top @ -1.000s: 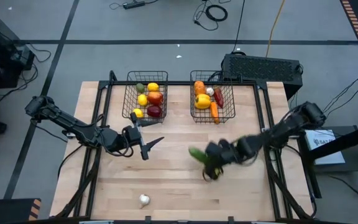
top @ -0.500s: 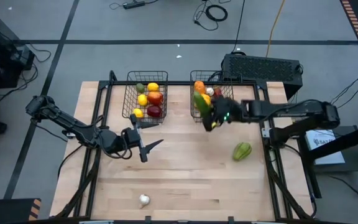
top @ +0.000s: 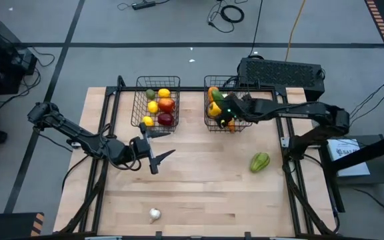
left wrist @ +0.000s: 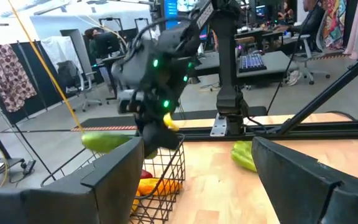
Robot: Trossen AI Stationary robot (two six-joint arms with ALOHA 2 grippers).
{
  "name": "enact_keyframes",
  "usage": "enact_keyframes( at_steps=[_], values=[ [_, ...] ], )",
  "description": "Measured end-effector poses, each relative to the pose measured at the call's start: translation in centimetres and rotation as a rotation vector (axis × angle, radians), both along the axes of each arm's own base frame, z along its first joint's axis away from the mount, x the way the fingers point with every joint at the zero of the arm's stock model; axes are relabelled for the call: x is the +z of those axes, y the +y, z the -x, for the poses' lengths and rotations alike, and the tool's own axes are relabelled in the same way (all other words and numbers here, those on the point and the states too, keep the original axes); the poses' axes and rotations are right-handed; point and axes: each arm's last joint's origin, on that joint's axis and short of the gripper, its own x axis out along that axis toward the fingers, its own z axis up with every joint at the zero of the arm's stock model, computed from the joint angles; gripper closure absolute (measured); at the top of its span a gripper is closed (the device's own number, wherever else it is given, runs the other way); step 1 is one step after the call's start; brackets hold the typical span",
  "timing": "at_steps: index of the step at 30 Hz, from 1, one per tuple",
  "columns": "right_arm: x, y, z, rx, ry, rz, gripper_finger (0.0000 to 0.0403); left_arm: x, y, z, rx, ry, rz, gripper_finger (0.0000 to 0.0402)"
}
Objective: Sort produce into baskets
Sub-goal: Put the green cucumber into the right mesh basket
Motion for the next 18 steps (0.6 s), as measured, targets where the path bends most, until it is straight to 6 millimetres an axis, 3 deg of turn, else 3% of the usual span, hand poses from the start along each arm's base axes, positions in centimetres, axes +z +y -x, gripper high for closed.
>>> enact_keyframes(
  at_steps=[7,11,18],
  values=[
    [-2.9,-2.4,-0.5,-0.149,0.067,-0.035,0.0218,0.0,0.0,0.0,0.000,-0.001,0.001,0.0096],
    [-3.5,-3.2,-0.2,-0.191,0.090,-0.053,0.0215,0.0,0.0,0.0,0.000,-0.001,0.001,0.0096],
    [-3.7,-3.1,0.1,-0.164,0.144,-0.064,0.0163,0.0,0.0,0.0,0.000,-0.001,0.001,0.0096]
  ],
)
